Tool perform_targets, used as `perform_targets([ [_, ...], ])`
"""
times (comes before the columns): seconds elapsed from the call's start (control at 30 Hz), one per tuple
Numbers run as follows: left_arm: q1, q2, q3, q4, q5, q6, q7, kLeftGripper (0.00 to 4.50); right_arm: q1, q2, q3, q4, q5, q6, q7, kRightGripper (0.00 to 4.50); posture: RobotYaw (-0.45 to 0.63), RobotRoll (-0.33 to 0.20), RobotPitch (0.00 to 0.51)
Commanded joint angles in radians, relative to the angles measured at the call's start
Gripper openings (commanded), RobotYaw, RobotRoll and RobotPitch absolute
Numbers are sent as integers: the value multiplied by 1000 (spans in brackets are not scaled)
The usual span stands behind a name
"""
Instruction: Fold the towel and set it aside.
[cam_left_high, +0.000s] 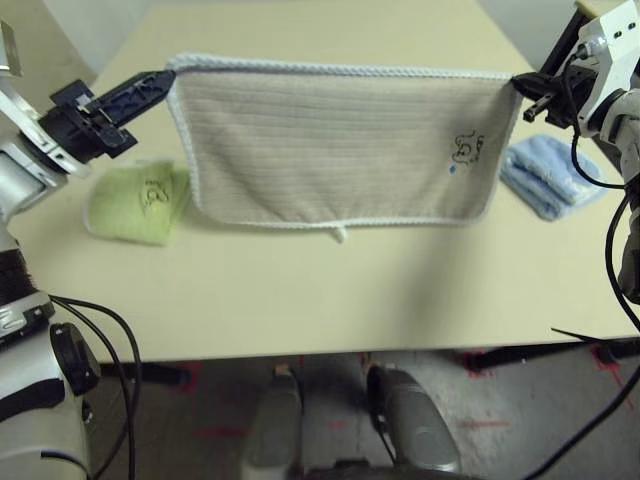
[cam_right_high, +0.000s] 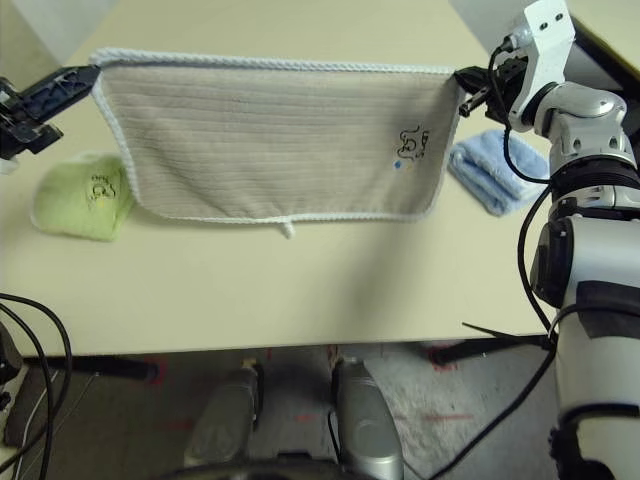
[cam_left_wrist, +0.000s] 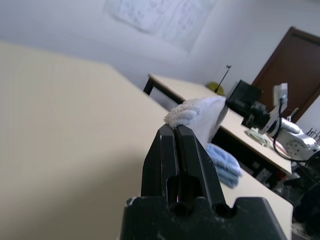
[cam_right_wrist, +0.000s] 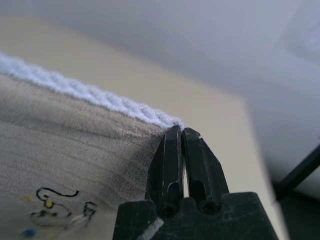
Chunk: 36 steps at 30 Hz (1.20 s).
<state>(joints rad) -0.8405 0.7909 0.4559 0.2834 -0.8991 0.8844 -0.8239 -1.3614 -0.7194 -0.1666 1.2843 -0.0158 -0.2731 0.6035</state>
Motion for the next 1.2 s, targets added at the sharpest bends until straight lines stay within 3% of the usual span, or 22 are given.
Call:
perform_targets([
  [0.03, 72, 4, 30, -28, 3, -23, -20, 22, 49, -26, -50, 31, 43, 16, 61, 0, 167, 0, 76],
  [0.1, 138, 4, 24, -79, -4, -16, -43, 22, 83, -25, -48, 27, 53, 22, 158, 0, 171, 0, 82],
  [0.27, 480, 22, -40, -290, 0, 24, -139, 22, 296, -54, 8, -28, 61, 75, 637, 0, 171, 0, 104],
  [0.5, 707, 124, -140, -375, 92, -54, -303, 22, 463, -102, 69, -133, 53, 117, 869, 0, 157, 0, 113],
  [0.8, 815, 297, -253, -336, 243, -199, -520, 22, 552, -149, 151, -250, 40, 154, 1002, 0, 148, 0, 123],
  [1.03, 825, 307, -205, -346, 200, -161, -569, 22, 590, -184, 250, -400, 185, 326, 1011, 0, 154, 0, 122],
  [1.2, 746, 234, -179, -286, 204, -177, -489, 22, 512, -110, 175, -350, 200, 307, 950, 0, 160, 0, 117],
])
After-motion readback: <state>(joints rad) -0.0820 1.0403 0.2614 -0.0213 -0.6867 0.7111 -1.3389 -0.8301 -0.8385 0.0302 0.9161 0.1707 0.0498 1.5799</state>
